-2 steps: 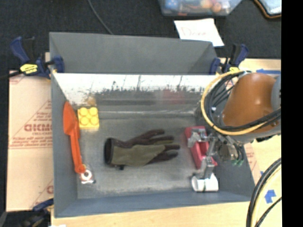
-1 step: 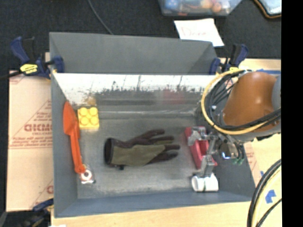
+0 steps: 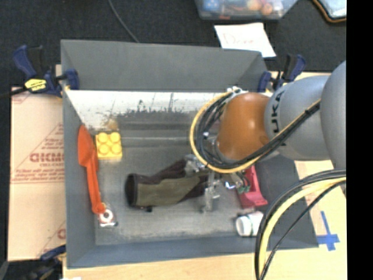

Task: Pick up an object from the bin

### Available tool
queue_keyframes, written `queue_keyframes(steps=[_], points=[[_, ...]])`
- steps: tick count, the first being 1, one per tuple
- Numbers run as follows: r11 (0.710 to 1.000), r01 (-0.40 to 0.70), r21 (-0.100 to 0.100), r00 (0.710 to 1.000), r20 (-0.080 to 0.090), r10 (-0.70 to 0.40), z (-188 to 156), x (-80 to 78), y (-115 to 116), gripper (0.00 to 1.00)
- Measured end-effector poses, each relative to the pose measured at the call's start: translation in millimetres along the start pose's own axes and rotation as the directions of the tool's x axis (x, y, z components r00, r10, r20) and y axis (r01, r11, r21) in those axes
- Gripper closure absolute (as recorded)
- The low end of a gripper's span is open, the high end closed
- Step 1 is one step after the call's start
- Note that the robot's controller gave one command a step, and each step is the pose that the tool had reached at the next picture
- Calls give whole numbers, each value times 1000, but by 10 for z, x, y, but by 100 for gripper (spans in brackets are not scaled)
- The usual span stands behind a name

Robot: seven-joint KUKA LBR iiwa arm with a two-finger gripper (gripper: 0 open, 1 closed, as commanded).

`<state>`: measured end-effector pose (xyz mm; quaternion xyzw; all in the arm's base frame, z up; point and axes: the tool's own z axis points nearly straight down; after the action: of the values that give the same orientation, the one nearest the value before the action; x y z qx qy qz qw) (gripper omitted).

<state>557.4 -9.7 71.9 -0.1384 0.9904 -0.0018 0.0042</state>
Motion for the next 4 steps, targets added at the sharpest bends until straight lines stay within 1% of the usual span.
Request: queue_keyframes(steps=[1, 2, 3, 4], points=[[996, -85, 0, 996, 0, 85, -811, -332, 114, 0], [1000, -2, -5, 1000, -15, 2, -275, 16, 186, 0], [1000, 27, 2, 1000, 11, -27, 3, -555, 598, 0], [998, -56, 1, 998, -4, 56, -1, -25, 224, 100]])
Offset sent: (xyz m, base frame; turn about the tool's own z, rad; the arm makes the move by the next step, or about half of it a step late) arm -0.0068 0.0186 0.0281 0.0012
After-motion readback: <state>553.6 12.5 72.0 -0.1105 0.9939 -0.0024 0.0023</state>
